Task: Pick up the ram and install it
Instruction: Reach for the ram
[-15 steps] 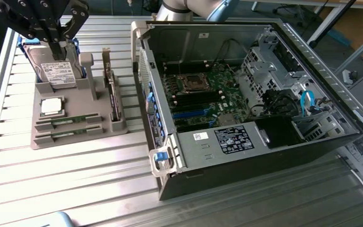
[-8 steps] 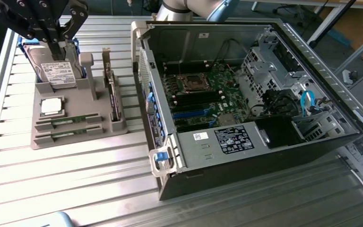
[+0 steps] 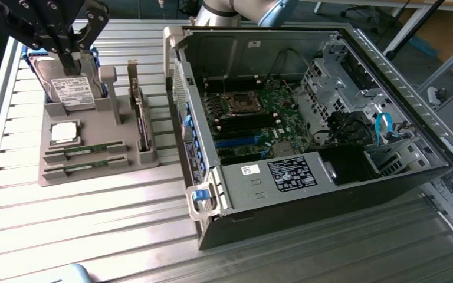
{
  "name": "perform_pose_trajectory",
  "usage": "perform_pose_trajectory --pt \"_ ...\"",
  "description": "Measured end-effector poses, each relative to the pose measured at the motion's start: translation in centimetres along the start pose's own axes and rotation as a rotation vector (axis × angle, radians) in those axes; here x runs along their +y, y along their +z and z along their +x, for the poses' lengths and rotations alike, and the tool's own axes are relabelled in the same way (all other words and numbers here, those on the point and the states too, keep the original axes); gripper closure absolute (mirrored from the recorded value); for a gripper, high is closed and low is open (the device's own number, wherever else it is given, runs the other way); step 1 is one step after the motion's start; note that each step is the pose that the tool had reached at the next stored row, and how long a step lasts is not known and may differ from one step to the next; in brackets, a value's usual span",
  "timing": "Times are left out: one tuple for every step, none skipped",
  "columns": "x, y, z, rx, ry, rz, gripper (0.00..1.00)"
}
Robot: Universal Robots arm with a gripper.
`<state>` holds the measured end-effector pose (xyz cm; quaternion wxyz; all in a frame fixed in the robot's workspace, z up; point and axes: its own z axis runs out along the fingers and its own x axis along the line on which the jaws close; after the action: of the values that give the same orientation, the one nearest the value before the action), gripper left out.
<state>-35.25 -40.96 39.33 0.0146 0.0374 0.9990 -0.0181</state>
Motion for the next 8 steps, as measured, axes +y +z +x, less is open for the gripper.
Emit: perform_pose_trajectory --pt "-0.01 0.00 0.01 0.0000 0.000 0.0000 0.90" --pt "-0.03 0.00 0.03 0.0001 0.000 0.0001 0.90" --pt "-0.04 0.00 0.05 0.0000 0.000 0.0000 0.90" --pt "-0.06 0.00 0.07 0.0000 0.000 0.0000 0.90" --pt "-0.08 0.00 0.08 0.0000 0.000 0.0001 0.90" --pt "-0.09 0.00 0.10 0.0000 0.000 0.0001 0.90" --pt "-0.11 0.00 0.12 0.0000 0.000 0.0001 0.90" --pt "-0.12 0.00 0.13 0.0000 0.000 0.0001 0.90"
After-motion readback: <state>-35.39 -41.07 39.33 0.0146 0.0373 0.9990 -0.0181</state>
